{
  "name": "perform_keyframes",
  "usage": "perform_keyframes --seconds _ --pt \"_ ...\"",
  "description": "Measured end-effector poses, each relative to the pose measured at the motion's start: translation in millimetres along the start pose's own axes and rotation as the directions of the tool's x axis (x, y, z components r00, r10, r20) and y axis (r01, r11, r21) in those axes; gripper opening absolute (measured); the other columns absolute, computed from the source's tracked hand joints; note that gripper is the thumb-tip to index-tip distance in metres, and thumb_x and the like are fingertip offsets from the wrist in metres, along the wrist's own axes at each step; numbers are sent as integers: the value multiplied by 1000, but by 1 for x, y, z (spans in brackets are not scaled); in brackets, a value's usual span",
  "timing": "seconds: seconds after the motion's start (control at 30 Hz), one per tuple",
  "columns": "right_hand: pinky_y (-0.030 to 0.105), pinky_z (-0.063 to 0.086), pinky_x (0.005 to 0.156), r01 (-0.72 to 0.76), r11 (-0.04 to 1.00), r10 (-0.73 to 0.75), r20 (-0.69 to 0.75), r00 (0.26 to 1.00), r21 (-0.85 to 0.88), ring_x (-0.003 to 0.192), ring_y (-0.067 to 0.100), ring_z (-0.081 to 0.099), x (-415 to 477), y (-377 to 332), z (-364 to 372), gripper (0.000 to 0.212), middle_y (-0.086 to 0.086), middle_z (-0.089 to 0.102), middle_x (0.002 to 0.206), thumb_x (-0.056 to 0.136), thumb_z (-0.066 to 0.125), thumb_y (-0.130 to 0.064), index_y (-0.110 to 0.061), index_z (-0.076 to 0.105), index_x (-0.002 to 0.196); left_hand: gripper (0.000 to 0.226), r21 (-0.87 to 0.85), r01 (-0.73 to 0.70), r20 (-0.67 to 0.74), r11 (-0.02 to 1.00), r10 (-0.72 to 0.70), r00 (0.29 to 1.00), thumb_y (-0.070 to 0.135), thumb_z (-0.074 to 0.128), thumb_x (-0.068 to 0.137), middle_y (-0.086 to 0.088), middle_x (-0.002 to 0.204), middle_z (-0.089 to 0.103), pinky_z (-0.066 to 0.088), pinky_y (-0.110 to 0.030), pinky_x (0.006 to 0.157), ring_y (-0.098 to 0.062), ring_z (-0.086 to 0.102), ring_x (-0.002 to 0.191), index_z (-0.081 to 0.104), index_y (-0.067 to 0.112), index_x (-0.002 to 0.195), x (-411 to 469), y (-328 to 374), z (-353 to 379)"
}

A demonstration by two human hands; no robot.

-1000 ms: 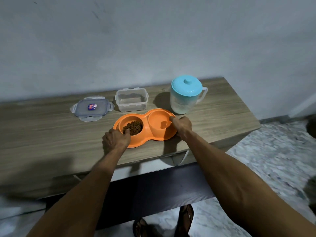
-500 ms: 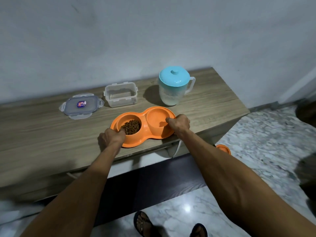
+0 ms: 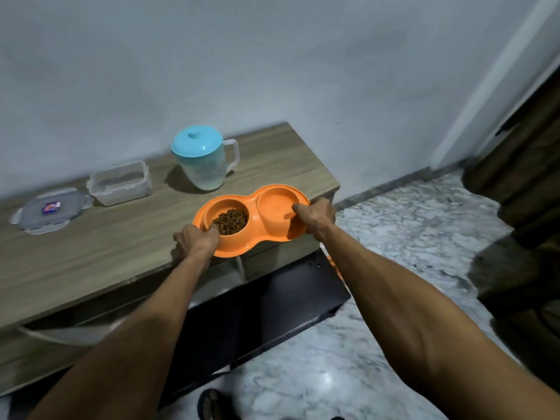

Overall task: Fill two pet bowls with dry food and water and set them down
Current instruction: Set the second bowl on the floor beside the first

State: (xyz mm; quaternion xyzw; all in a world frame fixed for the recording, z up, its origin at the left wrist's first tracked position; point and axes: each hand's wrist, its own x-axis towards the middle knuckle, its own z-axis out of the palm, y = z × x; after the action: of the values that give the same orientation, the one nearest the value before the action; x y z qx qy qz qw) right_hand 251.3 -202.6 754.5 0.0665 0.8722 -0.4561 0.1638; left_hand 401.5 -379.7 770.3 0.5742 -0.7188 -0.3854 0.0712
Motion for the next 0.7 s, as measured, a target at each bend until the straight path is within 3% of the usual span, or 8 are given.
perform_keyframes --seconds 0.1,0.27,0.4,0.57,0.7 --pt "49 62 72 -4 1000 4 -33 999 1 81 36 69 19 26 -63 52 14 72 94 55 68 -44 -6 69 91 48 -29 -42 33 999 43 999 32 64 91 -26 136 48 43 -46 102 -43 49 123 60 -5 120 -46 28 43" --pt "47 62 71 -42 999 43 -110 993 18 77 34 69 48 63 -164 34 13 69 89 74 73 -37 -7 64 86 50 -62 -119 98 991 125 987 31 62 92 -26 136 47 43 -39 102 -39 48 125 58 -7 123 -105 79 120" --pt "46 63 66 -77 997 81 -168 982 32 73 31 68 80 90 -236 33 12 70 89 70 72 -35 -7 67 87 47 -105 -147 154 984 162 975 33 66 88 -24 133 48 51 -46 98 -41 54 119 62 -4 117 -142 120 180" --pt "47 63 66 -111 992 124 -244 962 66 70 28 65 131 115 -305 32 13 69 90 71 71 -33 -6 68 87 49 -107 -199 212 974 218 953 33 65 88 -26 137 48 42 -40 107 -39 45 130 62 -6 119 -169 174 258" --pt "49 62 70 -139 987 157 -290 944 82 73 30 64 182 130 -342 27 13 68 90 73 73 -32 -8 65 83 48 -95 -211 253 973 229 940 34 66 88 -24 133 48 46 -45 101 -41 50 121 61 -5 115 -174 214 320"
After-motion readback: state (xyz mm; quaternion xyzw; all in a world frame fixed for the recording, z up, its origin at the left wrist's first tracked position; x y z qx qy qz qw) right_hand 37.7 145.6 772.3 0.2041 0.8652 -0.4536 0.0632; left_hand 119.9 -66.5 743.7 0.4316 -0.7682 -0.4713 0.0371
